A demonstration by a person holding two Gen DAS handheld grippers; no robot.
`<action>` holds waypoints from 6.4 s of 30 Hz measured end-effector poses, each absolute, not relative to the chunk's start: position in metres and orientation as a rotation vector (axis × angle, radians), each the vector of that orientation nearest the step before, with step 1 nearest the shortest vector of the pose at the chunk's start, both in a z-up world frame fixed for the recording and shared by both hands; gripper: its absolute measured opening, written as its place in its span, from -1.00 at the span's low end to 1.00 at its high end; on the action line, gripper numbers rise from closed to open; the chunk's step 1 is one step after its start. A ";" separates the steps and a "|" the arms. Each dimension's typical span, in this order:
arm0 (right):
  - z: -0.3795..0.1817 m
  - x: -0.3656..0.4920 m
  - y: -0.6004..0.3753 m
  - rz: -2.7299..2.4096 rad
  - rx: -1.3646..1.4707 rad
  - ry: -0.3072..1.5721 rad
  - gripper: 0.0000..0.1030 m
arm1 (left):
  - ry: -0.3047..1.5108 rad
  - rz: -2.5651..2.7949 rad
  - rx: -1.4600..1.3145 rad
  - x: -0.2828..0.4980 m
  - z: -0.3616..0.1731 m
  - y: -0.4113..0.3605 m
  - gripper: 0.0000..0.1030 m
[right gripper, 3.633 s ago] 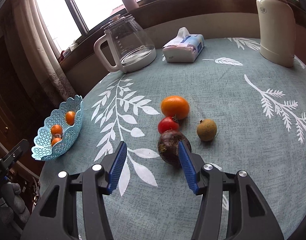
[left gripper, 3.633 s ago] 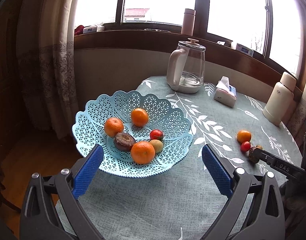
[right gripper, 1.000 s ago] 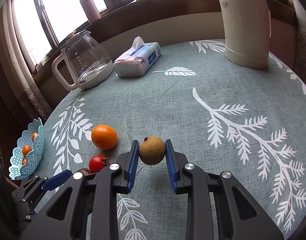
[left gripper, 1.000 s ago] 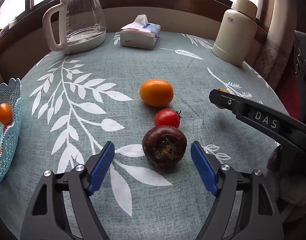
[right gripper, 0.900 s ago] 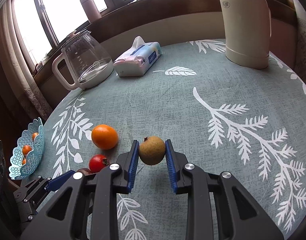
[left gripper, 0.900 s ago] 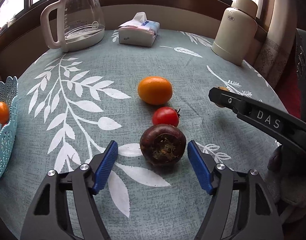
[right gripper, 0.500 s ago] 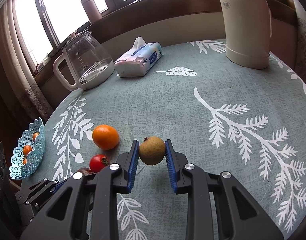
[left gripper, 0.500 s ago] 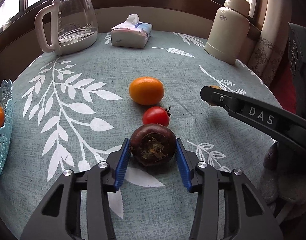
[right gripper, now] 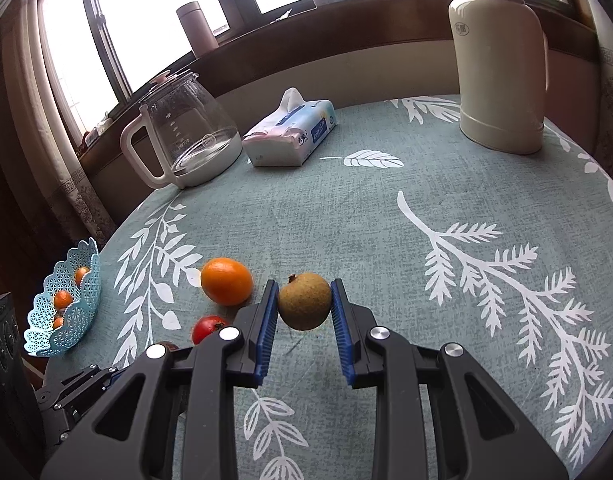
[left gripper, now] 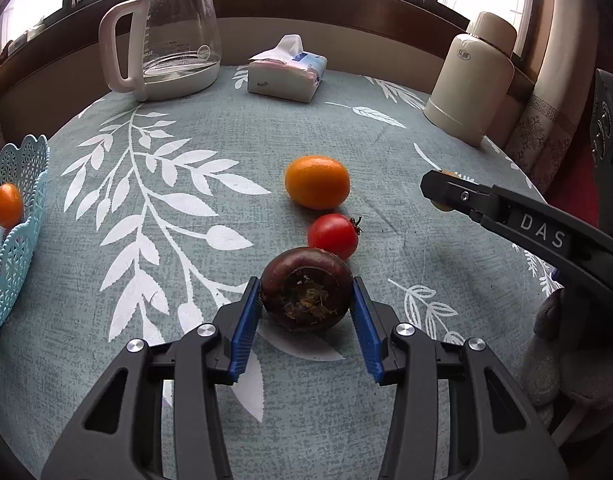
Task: Organize fruits
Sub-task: 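Carry the dark brown fruit over the blue basket with the left tool, then lower the dark brown fruit into the basket and open the left tool, then carry the tan kiwi into the blue basket and open the right tool, then move the open right tool to the red tomato and close on it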
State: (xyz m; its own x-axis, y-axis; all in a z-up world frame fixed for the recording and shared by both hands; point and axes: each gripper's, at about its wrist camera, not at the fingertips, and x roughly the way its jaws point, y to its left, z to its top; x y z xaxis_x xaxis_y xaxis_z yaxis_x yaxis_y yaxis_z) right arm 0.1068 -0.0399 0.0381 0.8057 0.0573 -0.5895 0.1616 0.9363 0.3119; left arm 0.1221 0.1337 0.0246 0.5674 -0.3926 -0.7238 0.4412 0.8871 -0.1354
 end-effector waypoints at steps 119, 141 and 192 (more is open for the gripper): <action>0.075 0.108 0.074 0.281 0.301 0.641 -0.48 | 0.585 0.133 -0.151 0.084 0.090 0.399 0.62; 0.075 0.157 0.210 0.476 0.223 0.721 -0.48 | 0.593 0.133 -0.252 0.083 0.078 0.427 0.62; 0.045 0.118 0.095 0.197 0.274 0.726 -0.31 | 0.634 0.048 -0.234 0.084 0.075 0.395 0.82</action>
